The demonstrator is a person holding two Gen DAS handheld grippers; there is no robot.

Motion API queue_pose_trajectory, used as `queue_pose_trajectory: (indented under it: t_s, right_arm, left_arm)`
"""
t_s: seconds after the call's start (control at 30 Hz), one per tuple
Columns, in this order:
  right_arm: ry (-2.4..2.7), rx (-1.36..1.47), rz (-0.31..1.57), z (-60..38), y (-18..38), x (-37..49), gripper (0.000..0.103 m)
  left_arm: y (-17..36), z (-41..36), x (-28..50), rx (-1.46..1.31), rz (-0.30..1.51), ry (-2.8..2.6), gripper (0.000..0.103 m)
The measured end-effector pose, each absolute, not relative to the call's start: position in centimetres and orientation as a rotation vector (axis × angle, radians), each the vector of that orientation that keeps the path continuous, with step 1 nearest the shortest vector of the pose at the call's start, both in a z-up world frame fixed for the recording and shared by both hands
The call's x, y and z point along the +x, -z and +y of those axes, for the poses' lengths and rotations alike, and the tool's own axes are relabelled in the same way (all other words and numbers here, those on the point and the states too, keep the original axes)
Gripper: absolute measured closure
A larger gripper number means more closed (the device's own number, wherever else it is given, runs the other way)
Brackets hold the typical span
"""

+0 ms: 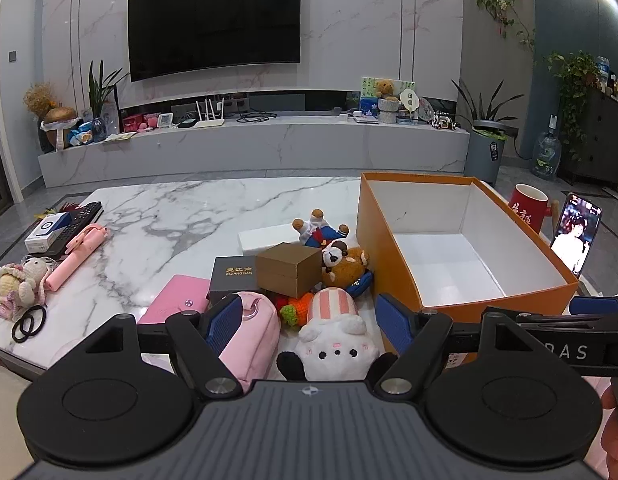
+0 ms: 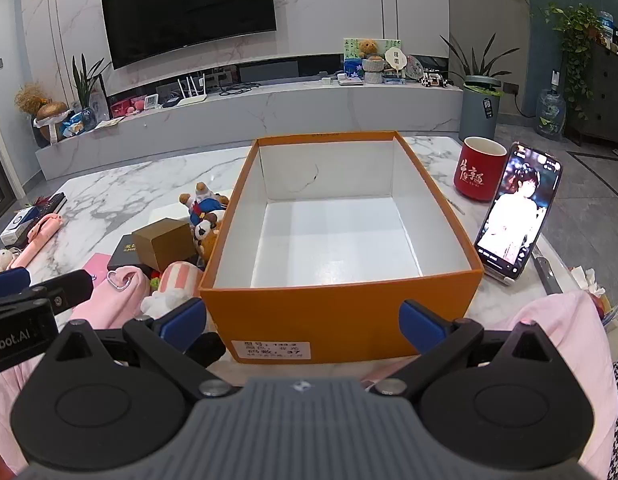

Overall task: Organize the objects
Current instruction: 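Move the right tool toward the pink backpack beside the pink wallet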

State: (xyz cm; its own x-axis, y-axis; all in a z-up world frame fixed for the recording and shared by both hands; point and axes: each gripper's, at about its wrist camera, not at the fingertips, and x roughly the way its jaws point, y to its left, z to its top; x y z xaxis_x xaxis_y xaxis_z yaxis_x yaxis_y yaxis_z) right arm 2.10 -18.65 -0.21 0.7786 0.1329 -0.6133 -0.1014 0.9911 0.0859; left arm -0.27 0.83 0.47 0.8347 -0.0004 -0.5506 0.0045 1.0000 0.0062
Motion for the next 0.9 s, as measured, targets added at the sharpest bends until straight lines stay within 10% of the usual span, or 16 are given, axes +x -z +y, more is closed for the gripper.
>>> queue_pose_trajectory:
  t_s: [0.57, 0.9]
  right_arm:
    - [-0.243, 0.100, 0.659, -17.3, 0.3, 2.2, 0.002]
    - [-0.450, -0.055, 0.680, -12.0, 0.6, 3.2, 0.042]
  left_arm:
    - [0.0, 3.6, 0.2, 0.026, 0.645, 0.050, 0.017]
    - [1.0, 5.9, 2.6, 0.119, 0.761, 0.116, 0.037]
